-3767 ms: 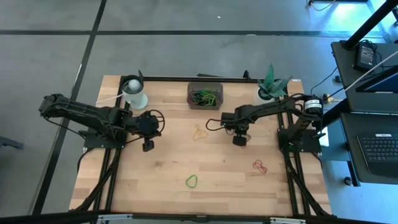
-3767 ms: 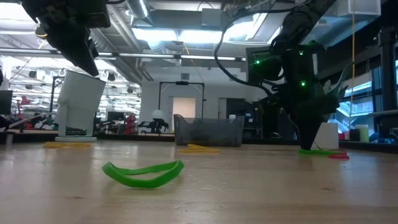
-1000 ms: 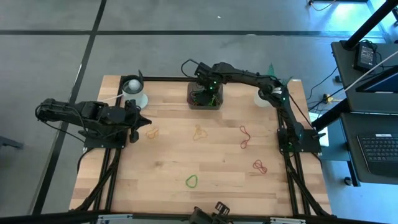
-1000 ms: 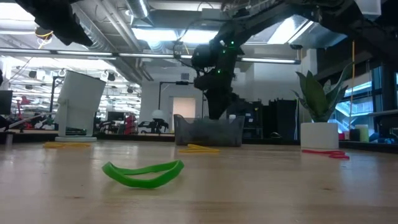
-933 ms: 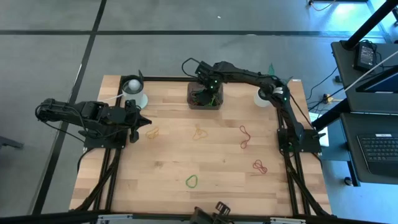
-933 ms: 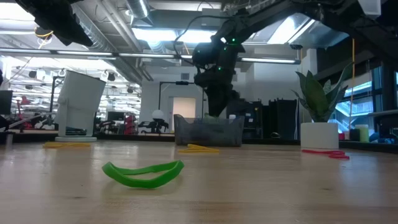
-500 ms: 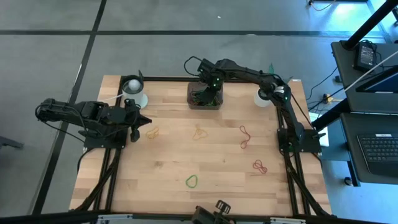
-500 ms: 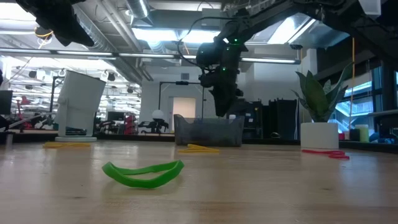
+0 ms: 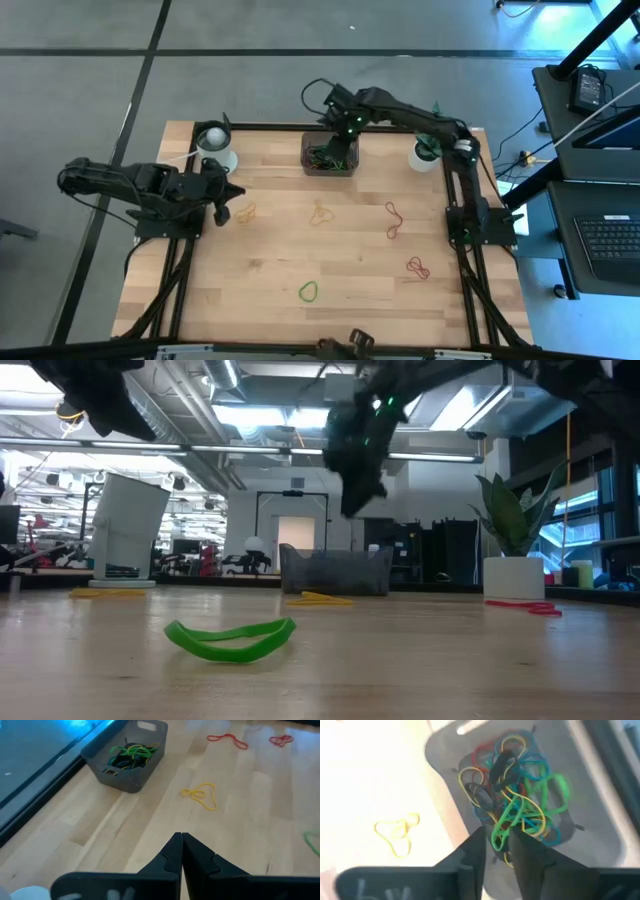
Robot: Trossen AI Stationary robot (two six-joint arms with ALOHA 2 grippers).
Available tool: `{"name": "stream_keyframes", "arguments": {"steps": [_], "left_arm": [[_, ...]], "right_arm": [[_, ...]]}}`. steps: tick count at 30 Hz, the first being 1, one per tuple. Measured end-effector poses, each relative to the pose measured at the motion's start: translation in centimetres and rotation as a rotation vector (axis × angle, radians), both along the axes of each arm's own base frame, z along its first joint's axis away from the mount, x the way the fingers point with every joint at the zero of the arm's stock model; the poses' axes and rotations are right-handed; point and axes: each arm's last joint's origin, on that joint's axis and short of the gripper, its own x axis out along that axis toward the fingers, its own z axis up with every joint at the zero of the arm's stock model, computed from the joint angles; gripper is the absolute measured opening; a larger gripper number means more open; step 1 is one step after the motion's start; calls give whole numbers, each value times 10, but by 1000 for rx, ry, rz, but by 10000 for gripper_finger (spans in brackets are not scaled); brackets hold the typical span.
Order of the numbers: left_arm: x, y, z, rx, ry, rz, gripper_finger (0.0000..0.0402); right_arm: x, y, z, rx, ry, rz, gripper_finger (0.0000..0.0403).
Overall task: Pick and place rubber bands into bin
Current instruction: Put the yellow rubber band into the bin
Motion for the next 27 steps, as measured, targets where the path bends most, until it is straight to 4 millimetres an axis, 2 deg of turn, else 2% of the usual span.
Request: {"name": "stream_keyframes", "arguments": {"steps": [8, 10, 13, 15, 17, 23, 27], "left_arm": [[11, -2, -6, 25, 78, -35, 3], [15, -3, -9, 28, 100, -35, 4], [20, -3, -12, 12, 123, -16, 6], [23, -3, -14, -11, 131, 10, 12], [25, -4, -16, -32, 138, 26, 24], [31, -1, -21, -126, 156, 82, 78], [36, 4, -25, -193, 184, 129, 107]], "right_arm": [[-37, 48, 86, -72, -113, 79, 8], [-48, 63, 101, -94, -148, 95, 7], [-64, 84, 112, -129, -191, 82, 16], [-76, 100, 111, -161, -193, 66, 18], [-88, 116, 100, -167, -193, 64, 16], [-133, 161, 55, -110, -246, 56, 4], [-165, 183, 23, -40, -290, -7, 10]]}}
